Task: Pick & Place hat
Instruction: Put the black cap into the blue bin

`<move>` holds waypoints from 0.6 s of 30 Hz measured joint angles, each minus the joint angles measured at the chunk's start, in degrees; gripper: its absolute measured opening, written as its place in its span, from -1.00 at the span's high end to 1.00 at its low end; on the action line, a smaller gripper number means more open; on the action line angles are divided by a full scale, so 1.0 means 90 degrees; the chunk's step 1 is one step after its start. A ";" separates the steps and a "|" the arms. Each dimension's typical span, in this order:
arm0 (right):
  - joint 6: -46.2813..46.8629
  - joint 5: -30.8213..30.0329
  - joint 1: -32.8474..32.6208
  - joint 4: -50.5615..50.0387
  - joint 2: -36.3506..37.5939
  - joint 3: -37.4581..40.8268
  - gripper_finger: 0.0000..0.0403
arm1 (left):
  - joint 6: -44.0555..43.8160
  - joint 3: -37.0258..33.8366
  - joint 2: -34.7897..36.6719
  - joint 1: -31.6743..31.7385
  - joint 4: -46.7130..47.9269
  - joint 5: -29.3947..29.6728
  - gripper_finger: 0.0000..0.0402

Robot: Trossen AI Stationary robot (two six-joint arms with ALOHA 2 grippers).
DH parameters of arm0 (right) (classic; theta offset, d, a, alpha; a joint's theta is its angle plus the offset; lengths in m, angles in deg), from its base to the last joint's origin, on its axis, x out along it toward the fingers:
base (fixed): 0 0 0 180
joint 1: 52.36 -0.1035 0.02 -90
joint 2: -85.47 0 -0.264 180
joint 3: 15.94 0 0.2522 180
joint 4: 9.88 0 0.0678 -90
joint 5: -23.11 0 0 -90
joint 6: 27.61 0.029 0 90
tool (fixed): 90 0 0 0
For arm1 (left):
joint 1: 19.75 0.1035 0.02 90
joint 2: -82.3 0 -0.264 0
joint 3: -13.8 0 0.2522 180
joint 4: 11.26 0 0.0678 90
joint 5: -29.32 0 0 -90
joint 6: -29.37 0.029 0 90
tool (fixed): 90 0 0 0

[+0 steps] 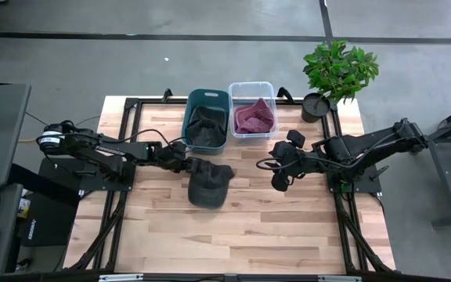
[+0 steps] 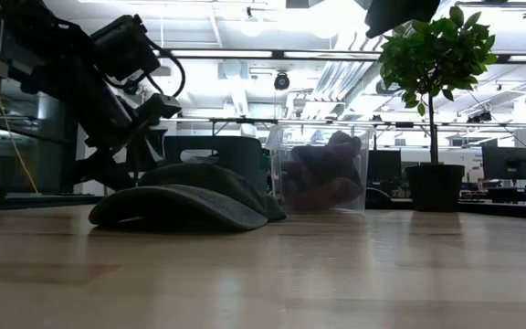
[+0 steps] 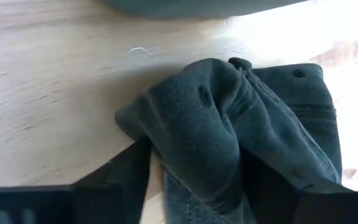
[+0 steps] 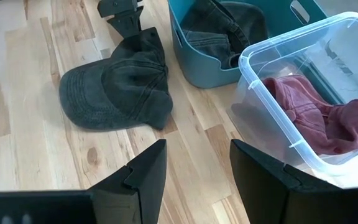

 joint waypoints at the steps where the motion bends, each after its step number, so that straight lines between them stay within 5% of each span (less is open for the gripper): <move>1: 0.0000 -0.0001 0.0001 0.0000 0.0000 0.0000 0.15 | -0.0001 0.0000 0.0000 0.0000 0.0002 0.0000 0.01; 12: -0.0005 -0.0073 0.0001 -0.0002 0.0000 0.0000 0.15 | -0.0145 0.0000 0.0000 0.0000 0.0000 -0.0151 0.93; 18: -0.0009 -0.0073 0.0001 -0.0002 0.0000 0.0000 0.15 | -0.0208 0.0000 0.0000 0.0000 -0.0001 -0.0492 0.99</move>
